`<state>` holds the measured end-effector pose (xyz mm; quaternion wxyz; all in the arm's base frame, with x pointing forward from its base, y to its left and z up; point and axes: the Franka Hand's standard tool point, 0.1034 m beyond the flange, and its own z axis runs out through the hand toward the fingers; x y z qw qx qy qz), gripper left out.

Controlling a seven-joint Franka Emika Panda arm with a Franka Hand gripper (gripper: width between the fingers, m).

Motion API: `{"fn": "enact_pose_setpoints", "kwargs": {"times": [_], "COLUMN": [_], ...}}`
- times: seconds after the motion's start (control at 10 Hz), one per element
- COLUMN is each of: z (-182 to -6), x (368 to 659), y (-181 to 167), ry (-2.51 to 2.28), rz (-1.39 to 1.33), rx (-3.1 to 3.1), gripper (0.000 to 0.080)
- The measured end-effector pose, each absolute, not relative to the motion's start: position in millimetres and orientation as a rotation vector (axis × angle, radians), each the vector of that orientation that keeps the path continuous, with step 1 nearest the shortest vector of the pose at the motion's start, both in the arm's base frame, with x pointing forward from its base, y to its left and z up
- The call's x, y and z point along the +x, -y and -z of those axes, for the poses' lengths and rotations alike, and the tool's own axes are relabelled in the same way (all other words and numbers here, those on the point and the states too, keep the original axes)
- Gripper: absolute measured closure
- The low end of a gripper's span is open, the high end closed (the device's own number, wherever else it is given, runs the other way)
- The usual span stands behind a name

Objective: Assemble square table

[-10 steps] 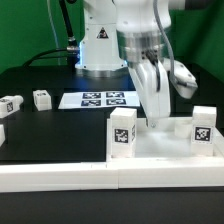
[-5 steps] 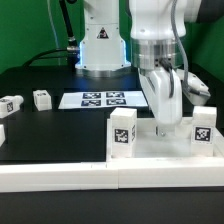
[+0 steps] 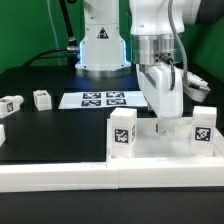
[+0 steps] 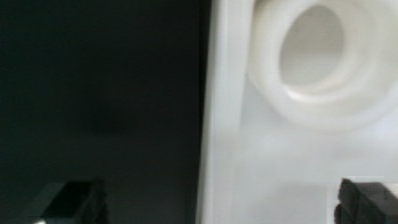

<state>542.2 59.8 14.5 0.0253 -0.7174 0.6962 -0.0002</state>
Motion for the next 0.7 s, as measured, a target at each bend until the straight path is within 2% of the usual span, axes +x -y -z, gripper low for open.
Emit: {"fn": "enact_pose_setpoints", "kwargs": {"times": [0.1, 0.2, 0.3, 0.4, 0.6, 0.7], "z": [-14.3, -14.1, -14.0, -14.0, -13.1, -13.0], "x": [542.2, 542.0, 542.0, 541.9, 540.0, 539.2], "y": [-59.8, -60.6, -60.6, -60.8, -60.9, -60.4], "ry": [-2.153, -2.151, -2.151, -2.151, -2.153, -2.161], "rz": [0.001, 0.001, 0.001, 0.001, -0.007, -0.010], "rx": [-2.218, -2.220, -2.220, -2.221, -2.223, -2.215], "gripper": [0.0150, 0.0246, 0.0246, 0.0459, 0.0723, 0.0723]}}
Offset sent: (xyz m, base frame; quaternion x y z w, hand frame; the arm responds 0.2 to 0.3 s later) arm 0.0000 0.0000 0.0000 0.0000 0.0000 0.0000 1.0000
